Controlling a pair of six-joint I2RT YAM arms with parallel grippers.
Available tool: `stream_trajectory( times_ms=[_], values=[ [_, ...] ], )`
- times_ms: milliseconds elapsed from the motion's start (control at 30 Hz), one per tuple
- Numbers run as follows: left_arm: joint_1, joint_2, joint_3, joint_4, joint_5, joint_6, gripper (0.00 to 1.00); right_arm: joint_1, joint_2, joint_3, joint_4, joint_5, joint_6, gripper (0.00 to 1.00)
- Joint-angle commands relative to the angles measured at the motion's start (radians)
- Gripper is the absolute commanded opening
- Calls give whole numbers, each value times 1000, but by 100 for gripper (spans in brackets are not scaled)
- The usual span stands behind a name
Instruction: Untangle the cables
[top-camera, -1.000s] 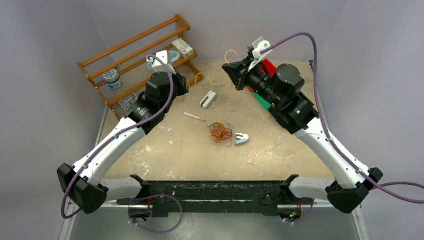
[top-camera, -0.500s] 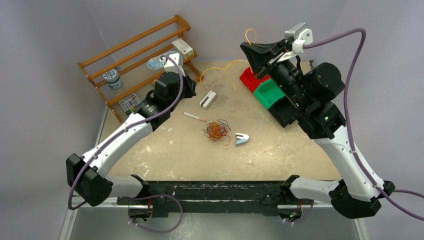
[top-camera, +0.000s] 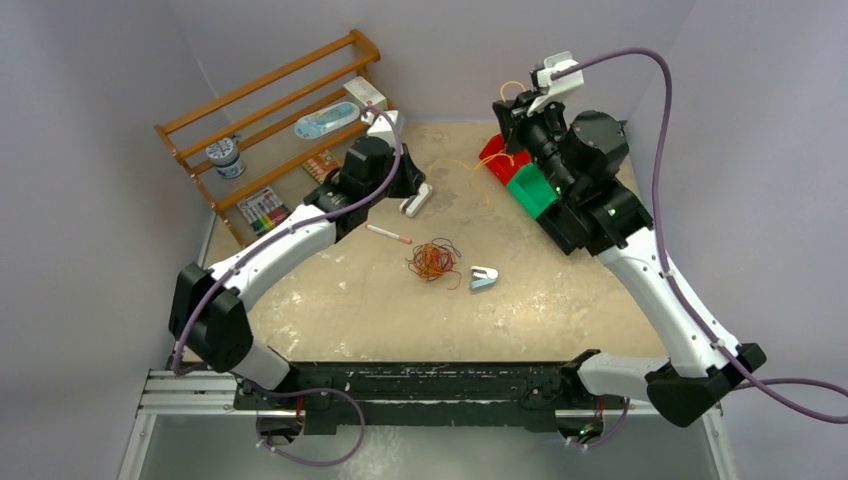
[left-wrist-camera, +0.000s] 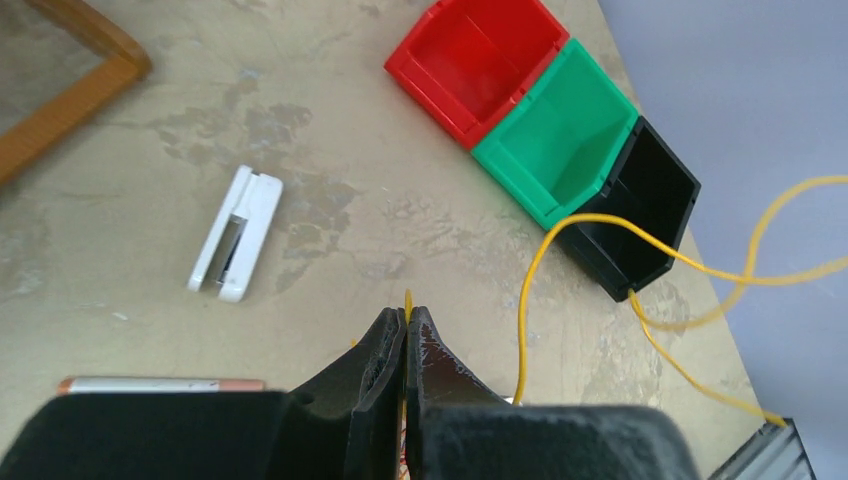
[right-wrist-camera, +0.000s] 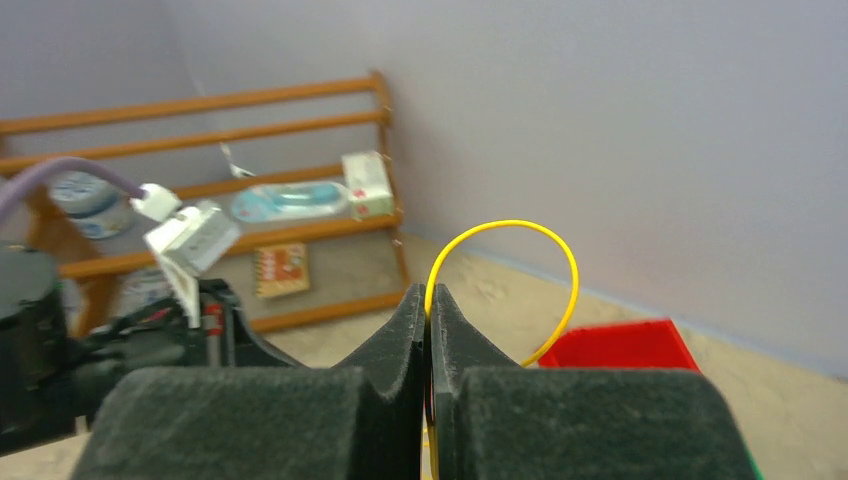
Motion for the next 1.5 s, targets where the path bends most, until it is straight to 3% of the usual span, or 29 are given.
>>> stream_trajectory(
  times_ms=[0,600,1000,1233,1467],
  values=[
    [-8,70,92,65,108,-33,0,-91,18,-27,8,-20,56,0],
    [-57,495,502,83,180,-47,0,-450,207,-101,129,-210,175,0],
    [-28,891,1003,85,197,-32,0,-493,499,181,221,-311,122,0],
    [16,1067,1164,188,220,-92,0,-518,684,346,211,-313,121,0],
    [17,1190,1227,348,192,-128,0,-537,828,427,227,-361,127,0]
  ],
)
